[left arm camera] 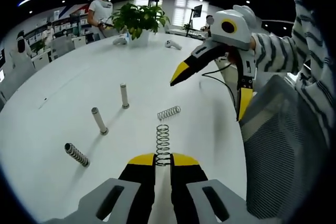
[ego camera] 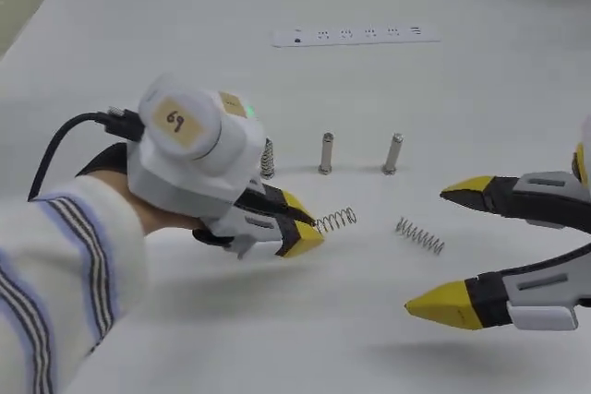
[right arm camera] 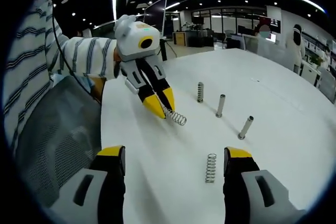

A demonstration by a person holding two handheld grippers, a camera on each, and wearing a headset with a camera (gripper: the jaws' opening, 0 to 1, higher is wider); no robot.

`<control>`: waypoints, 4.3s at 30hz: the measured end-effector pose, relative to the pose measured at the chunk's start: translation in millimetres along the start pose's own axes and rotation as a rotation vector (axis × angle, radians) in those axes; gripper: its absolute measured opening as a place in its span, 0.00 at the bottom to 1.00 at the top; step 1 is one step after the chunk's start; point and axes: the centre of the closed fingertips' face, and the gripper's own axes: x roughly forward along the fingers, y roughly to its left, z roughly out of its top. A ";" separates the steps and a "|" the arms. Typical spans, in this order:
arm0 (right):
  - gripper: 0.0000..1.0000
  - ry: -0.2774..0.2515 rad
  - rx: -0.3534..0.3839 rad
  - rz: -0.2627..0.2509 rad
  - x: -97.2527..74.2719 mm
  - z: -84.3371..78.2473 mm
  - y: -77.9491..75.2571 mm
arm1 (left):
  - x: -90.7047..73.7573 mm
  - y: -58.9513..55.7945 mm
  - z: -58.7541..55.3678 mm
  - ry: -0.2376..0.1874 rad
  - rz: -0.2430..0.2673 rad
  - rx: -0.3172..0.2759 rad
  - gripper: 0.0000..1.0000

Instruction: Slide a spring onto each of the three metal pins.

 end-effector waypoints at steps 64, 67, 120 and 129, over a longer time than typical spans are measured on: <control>0.08 -0.076 -0.060 0.269 46.2 34.9 37.4 | -28.6 -28.3 -3.1 -0.002 0.014 0.131 0.02; 0.08 -0.074 -0.059 0.266 45.5 34.3 37.3 | -27.6 -28.5 -2.8 -0.007 0.013 0.131 0.02; 0.07 0.335 -0.419 0.257 3.6 33.5 31.5 | 21.4 -53.9 37.9 -0.282 -0.093 0.096 0.02; 0.07 0.413 -0.419 0.287 -5.5 19.9 35.2 | 26.1 -66.0 35.6 -0.292 -0.137 0.100 0.02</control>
